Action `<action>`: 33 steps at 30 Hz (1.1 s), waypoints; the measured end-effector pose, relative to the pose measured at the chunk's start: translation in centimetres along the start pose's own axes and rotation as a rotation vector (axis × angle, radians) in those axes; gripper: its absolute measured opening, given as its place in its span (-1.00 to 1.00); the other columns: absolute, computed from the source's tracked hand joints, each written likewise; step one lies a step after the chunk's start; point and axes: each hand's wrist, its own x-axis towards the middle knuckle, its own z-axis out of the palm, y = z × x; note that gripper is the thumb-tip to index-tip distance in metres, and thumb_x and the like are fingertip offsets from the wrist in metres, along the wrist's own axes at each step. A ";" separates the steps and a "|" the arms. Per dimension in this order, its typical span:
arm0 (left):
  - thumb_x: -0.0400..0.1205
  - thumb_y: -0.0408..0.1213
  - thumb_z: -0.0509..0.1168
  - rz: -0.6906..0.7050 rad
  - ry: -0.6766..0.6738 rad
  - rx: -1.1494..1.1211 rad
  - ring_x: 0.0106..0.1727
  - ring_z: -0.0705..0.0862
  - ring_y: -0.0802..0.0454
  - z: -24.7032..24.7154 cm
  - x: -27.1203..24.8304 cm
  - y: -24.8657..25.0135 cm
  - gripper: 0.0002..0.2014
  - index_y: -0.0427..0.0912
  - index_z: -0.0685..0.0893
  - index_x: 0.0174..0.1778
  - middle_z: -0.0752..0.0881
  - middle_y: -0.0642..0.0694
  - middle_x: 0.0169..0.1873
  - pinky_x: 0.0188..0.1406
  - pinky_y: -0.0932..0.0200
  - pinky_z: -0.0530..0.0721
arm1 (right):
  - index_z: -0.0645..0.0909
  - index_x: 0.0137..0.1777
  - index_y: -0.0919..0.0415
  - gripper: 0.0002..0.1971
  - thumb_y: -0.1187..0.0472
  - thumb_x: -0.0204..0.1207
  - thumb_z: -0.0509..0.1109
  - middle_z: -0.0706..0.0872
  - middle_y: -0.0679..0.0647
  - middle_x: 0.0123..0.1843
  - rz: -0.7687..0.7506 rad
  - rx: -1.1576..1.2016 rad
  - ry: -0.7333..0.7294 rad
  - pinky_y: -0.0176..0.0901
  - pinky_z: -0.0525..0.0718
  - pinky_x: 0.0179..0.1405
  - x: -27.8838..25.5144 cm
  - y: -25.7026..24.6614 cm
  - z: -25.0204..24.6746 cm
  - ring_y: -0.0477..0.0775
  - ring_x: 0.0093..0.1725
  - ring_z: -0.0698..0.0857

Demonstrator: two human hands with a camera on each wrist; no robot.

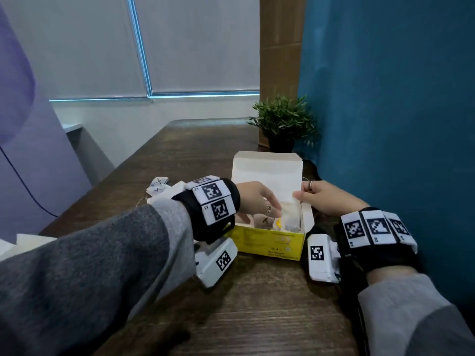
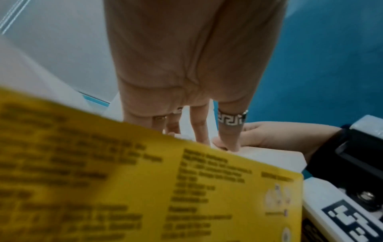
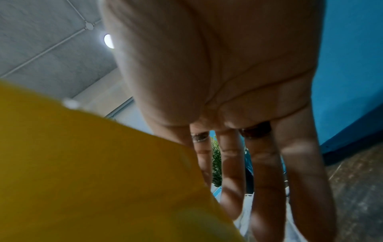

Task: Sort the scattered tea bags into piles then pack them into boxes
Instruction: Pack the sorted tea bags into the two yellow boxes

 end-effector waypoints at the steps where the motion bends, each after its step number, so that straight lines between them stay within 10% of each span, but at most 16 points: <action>1: 0.57 -0.16 0.38 -0.003 0.031 0.029 0.09 0.63 -0.03 0.2 0.0 -0.1 -0.82 -0.02 0.68 0.08 0.59 -0.03 0.06 0.06 0.08 0.72 | 0.41 -0.33 0.18 -0.71 0.13 0.63 0.25 0.40 -0.05 -0.45 -0.003 -0.004 -0.003 -0.41 0.32 -0.58 0.0 0.0 0.0 -0.13 -0.49 0.35; 5: 0.55 -0.30 0.39 0.054 0.077 0.219 -0.05 0.49 0.08 1.7 0.2 -0.1 -0.85 -0.10 0.62 0.01 0.58 -0.02 -0.03 -0.12 0.23 0.46 | 0.54 -0.15 0.26 -0.79 0.13 0.63 0.25 0.45 -0.04 -0.46 -0.007 0.019 -0.017 -0.49 0.30 -0.74 0.2 0.2 0.1 -0.24 -0.72 0.41; 9: 0.56 -0.48 0.33 0.003 0.033 0.042 -0.32 0.52 0.11 2.0 0.6 0.1 -0.82 -0.08 0.59 -0.19 0.56 0.01 -0.31 -0.42 0.32 0.50 | 0.55 -0.11 0.28 -0.77 0.11 0.63 0.25 0.49 -0.05 -0.44 -0.006 0.005 -0.024 -0.46 0.31 -0.67 0.3 0.3 0.1 -0.15 -0.55 0.41; 14: 0.55 -0.60 0.25 -0.135 0.049 -0.266 -0.40 0.53 0.03 0.8 0.5 -0.4 -0.71 -0.07 0.56 -0.26 0.59 -0.09 -0.29 -0.31 0.13 0.62 | 0.54 -0.14 0.31 -0.74 0.10 0.62 0.25 0.55 0.05 -0.33 -0.008 0.014 -0.028 -0.26 0.38 -0.42 0.4 0.3 0.1 -0.03 -0.39 0.44; 18: 0.64 -0.28 0.26 -0.148 0.089 -0.004 -0.36 0.54 0.05 0.4 0.4 -0.4 -0.93 -0.15 0.64 -0.09 0.57 -0.06 -0.32 -0.39 0.24 0.59 | 0.48 -0.24 0.23 -0.74 0.10 0.63 0.24 0.55 0.03 -0.33 -0.016 0.008 -0.030 -0.24 0.34 -0.43 0.4 0.4 0.1 -0.05 -0.42 0.42; 22: 0.58 0.00 0.32 -0.146 0.052 0.163 -0.24 0.52 -0.02 1.4 0.5 0.1 -0.48 -0.38 0.60 0.27 0.60 -0.20 -0.22 -0.38 0.26 0.45 | 0.44 -0.32 0.20 -0.71 0.13 0.64 0.24 0.47 -0.06 -0.46 -0.017 0.006 -0.019 -0.47 0.32 -0.66 0.3 0.1 0.0 -0.24 -0.67 0.43; 25: 0.61 -0.05 0.30 -0.113 0.030 0.313 -0.05 0.58 -0.07 2.0 0.4 1.0 -0.48 -0.40 0.54 0.33 0.67 -0.27 0.05 -0.27 0.22 0.47 | 0.56 -0.14 0.35 -0.73 0.13 0.64 0.23 0.58 -0.01 -0.35 -0.010 -0.001 -0.010 -0.46 0.38 -0.61 0.3 0.2 0.0 -0.29 -0.57 0.50; 29: 0.53 -0.20 0.44 -0.112 0.057 0.248 -0.27 0.47 0.02 1.6 1.1 0.3 -0.82 -0.22 0.62 -0.20 0.49 -0.07 -0.34 -0.41 0.29 0.40 | 0.59 0.00 0.39 -0.71 0.13 0.65 0.21 0.56 0.01 -0.31 -0.002 -0.002 -0.006 -0.46 0.37 -0.59 0.2 0.2 0.0 -0.16 -0.49 0.42; 33: 0.45 -0.41 0.49 -0.139 -0.004 -0.154 -0.29 0.64 -0.04 0.0 0.9 -0.8 -0.73 -0.31 0.69 0.05 0.67 -0.17 -0.18 -0.10 0.07 0.72 | 0.57 -0.05 0.37 -0.75 0.16 0.65 0.22 0.49 -0.05 -0.44 -0.016 0.013 -0.020 -0.54 0.38 -0.67 0.3 0.1 0.1 -0.31 -0.68 0.48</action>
